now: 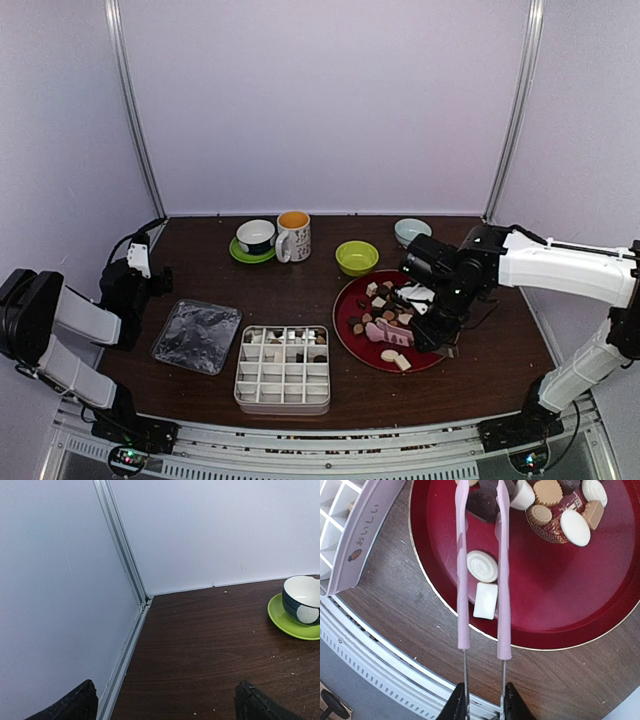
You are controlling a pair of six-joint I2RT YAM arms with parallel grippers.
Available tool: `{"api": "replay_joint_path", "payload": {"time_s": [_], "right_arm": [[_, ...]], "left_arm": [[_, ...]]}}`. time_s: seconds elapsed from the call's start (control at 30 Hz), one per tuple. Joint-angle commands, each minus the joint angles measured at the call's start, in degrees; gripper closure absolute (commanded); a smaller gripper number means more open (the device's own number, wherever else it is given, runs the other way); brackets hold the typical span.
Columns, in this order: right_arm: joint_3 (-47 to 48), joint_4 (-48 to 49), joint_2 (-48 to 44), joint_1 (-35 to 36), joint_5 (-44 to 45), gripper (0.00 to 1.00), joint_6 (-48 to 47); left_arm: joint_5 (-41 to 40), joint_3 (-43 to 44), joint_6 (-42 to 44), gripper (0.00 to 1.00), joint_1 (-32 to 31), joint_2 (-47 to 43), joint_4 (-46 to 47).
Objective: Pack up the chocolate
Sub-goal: Pick up the fake chocolate from the plate.
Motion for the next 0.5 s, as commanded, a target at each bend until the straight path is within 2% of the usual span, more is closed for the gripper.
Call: {"api": "replay_joint_path", "payload": {"time_s": [0.0, 0.47], "right_arm": [[2.2, 0.1, -3.1, 0.3, 1.4, 0.77, 0.2], [0.1, 1.8, -5.2, 0.3, 0.3, 0.78, 1.8]], "left_arm": [[-0.3, 0.9, -0.1, 0.02, 0.5, 0.0, 1.5], [-0.3, 0.9, -0.1, 0.02, 0.5, 0.0, 1.5]]}}
